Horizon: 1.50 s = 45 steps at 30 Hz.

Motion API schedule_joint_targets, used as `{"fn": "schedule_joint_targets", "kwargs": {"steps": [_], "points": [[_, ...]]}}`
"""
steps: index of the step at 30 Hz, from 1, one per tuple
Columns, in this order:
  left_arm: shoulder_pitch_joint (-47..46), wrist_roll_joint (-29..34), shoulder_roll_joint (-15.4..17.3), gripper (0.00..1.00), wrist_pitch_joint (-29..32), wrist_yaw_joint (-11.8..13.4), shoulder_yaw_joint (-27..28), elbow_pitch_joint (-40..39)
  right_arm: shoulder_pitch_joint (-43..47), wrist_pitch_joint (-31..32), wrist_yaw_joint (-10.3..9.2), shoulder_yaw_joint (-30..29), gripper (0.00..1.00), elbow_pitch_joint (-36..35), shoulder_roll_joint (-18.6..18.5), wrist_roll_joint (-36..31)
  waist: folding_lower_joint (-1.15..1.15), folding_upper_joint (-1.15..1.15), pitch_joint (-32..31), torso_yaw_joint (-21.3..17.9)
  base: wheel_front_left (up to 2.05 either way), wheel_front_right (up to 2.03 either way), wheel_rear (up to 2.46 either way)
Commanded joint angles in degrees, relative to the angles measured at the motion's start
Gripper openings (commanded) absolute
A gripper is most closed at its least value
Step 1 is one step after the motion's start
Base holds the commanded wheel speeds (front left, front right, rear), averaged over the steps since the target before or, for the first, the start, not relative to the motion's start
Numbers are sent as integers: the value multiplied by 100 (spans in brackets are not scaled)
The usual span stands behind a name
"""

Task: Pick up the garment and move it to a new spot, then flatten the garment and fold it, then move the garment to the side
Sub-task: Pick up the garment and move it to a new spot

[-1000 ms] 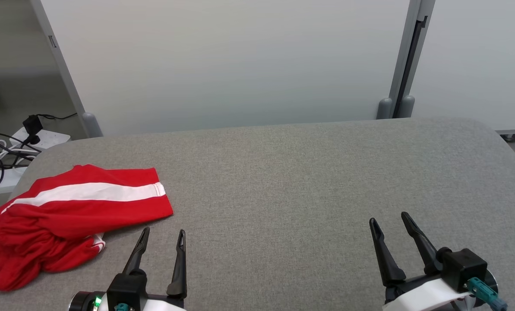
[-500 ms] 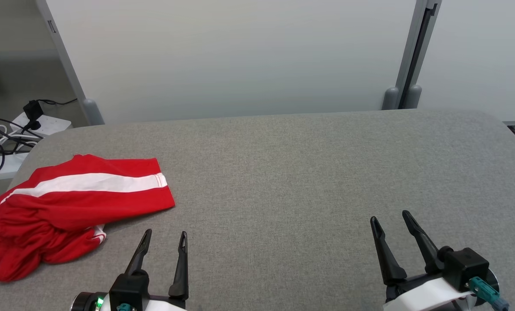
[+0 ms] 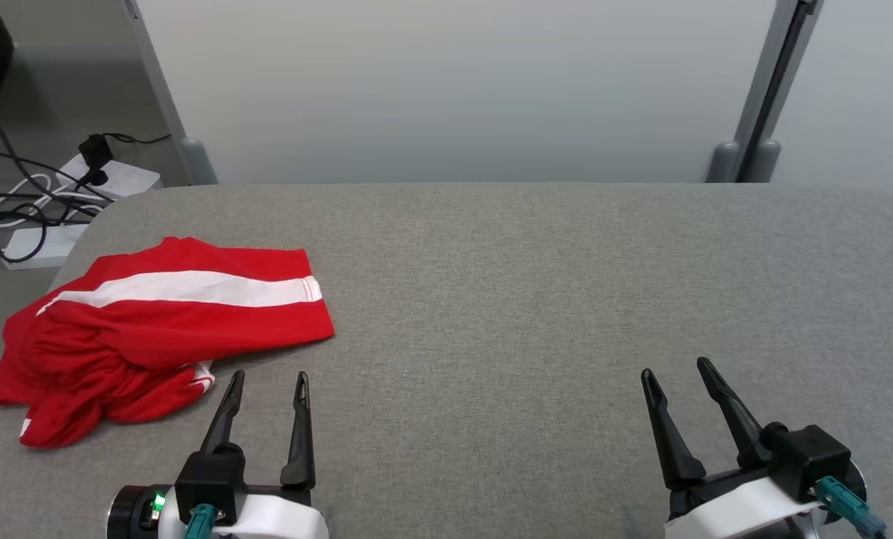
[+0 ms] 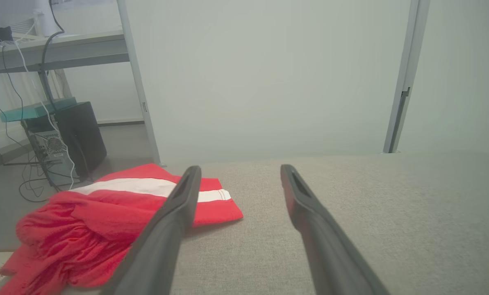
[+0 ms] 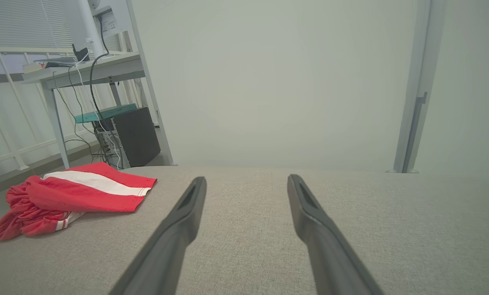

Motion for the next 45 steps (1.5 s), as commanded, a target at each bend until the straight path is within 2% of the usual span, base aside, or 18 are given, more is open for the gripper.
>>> {"fn": "schedule_joint_targets", "kwargs": {"steps": [1, 11, 25, 33, 41, 45], "points": [[-329, -6, 16, 100, -75, 75, 225, -179, -271, -77, 41, 145, 100, -172, -53, 16, 0, 0, 12, 181, 0, 0, 0], [-360, 19, 16, 100, -75, 119, 379, -150, -291, -77, 41, 220, 100, -159, -29, 73, 0, 0, -10, 947, 0, 0, 0], [-294, -10, 16, 100, -76, 100, 444, -123, -171, -77, 41, 117, 100, -146, 41, 68, 0, 0, -45, 1680, 0, 0, 0], [-529, -193, 16, 100, -76, 119, 389, 126, -171, -77, 41, 180, 100, -114, 60, 90, 0, 0, 48, 1701, 0, 0, 0], [-1387, -349, 16, 100, -76, 80, 456, 736, -250, -77, 41, 135, 100, -97, -95, 84, 0, 0, 317, 1408, 0, 0, 0], [-1965, -373, 23, 100, -76, 32, 482, 1306, -373, -77, 41, 162, 100, -116, -208, 82, 0, 0, 575, 1228, 0, 0, 0]]}}
